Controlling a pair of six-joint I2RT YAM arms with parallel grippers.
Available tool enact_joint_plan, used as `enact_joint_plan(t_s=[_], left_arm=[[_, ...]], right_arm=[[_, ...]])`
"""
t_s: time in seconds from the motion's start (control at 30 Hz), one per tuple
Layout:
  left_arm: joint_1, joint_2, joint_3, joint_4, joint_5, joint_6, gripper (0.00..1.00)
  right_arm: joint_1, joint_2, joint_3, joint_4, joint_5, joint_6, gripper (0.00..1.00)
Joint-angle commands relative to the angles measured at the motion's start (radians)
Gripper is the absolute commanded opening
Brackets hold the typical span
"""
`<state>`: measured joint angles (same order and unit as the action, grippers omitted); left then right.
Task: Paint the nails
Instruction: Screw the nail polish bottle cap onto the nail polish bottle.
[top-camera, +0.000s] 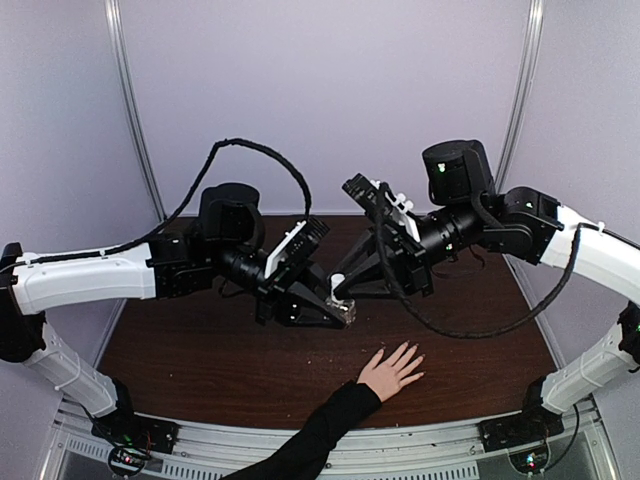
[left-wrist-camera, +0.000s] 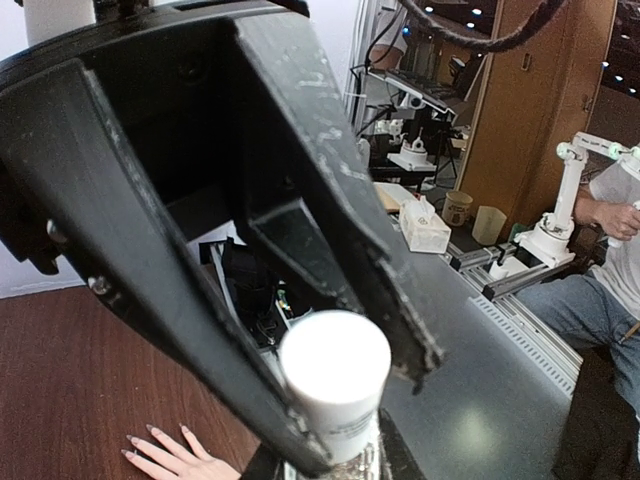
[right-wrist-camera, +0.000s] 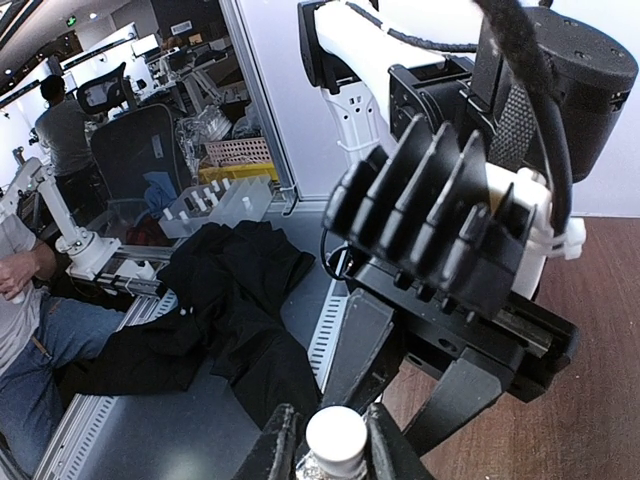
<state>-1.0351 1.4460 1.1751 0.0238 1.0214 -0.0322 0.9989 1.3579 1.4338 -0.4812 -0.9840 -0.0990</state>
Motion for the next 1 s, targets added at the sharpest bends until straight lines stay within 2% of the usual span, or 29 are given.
enact_joint_plan(t_s=[0.0,0.3,0.63,0.97], left_arm=[[-0.003,-0.018,0.028,0.004,-0.033,0.022,0.0],[0.001,-0.083,0.003,0.013,-0.221,0.048,0.0],[0.027,-0.145,-0.054,0.104,-0.465,-0.012,0.0],[0.029,-0.171,-0.069,0.124,-0.791,-0.039,0.0]], right_arm=[[0.0,0.006,0.022,0.005,-0.017,0.0,0.23],[-0.001,0.011,0.016,-0.025,0.012,-0.013,0.18],[0.0,0.013,0.01,-0.042,0.086,-0.028,0.13],[0.0,0.037,0.014,-0.044,0.29,0.003,0.12]])
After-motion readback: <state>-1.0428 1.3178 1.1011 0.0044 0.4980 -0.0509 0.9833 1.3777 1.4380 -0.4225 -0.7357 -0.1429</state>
